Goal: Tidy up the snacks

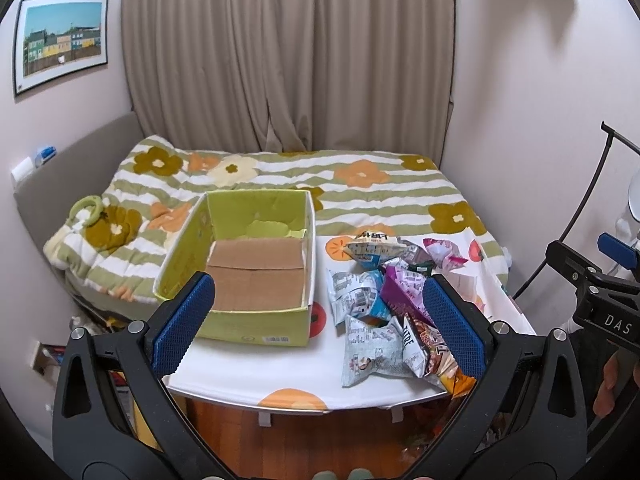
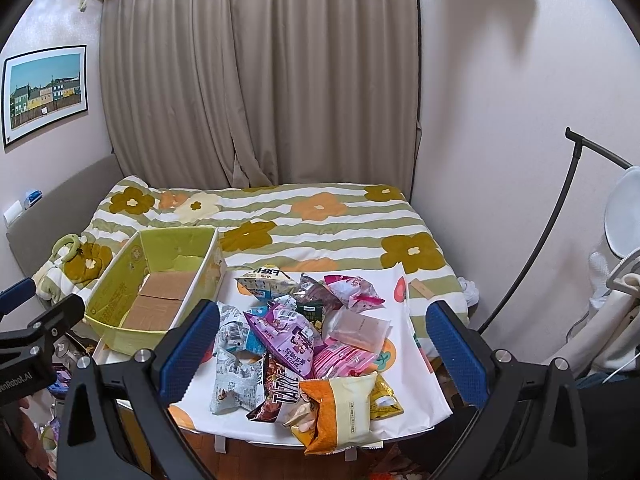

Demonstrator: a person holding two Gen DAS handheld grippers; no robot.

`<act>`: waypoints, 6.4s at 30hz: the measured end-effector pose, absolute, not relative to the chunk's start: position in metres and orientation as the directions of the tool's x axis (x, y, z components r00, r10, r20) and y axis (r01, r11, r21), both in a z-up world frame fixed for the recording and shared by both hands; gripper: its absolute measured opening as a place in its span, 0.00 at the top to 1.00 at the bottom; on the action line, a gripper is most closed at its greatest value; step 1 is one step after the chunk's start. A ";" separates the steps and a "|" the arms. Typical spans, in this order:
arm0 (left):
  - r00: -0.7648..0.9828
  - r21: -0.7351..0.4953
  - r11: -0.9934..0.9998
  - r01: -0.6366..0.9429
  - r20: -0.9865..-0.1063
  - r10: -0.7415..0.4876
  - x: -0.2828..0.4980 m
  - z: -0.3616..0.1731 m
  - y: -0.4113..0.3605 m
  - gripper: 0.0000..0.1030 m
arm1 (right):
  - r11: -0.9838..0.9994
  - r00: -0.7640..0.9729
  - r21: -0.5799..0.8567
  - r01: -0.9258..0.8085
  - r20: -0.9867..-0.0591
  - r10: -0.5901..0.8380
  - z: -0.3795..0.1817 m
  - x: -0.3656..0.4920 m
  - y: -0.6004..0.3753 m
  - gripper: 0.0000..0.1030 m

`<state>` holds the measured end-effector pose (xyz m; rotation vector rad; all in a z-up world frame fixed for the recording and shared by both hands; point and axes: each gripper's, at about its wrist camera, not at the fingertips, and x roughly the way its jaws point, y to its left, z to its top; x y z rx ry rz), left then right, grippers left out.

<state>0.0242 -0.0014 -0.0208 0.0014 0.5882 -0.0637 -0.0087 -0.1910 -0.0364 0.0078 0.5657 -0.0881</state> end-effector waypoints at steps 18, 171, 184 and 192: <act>0.830 -0.017 0.998 0.059 -0.555 -0.059 0.021 -0.019 0.000 0.00 | 0.997 0.840 -0.015 0.082 -0.537 -0.077 -0.035 -0.010 -0.188 0.00; 0.546 -0.047 0.997 0.064 -0.834 -0.074 0.250 -0.159 0.210 0.03 | 0.947 0.494 0.080 -0.310 -0.838 0.233 -0.174 0.235 0.047 0.40; 0.576 -0.046 0.998 -0.044 -0.818 -0.013 0.240 -0.145 0.234 0.03 | 0.903 0.382 0.134 -0.408 -0.873 0.302 -0.204 0.251 0.074 0.39; 0.557 -0.055 0.997 -0.047 -0.831 -0.020 0.235 -0.156 0.236 0.03 | 0.912 0.392 0.152 -0.381 -0.867 0.308 -0.213 0.240 0.066 0.00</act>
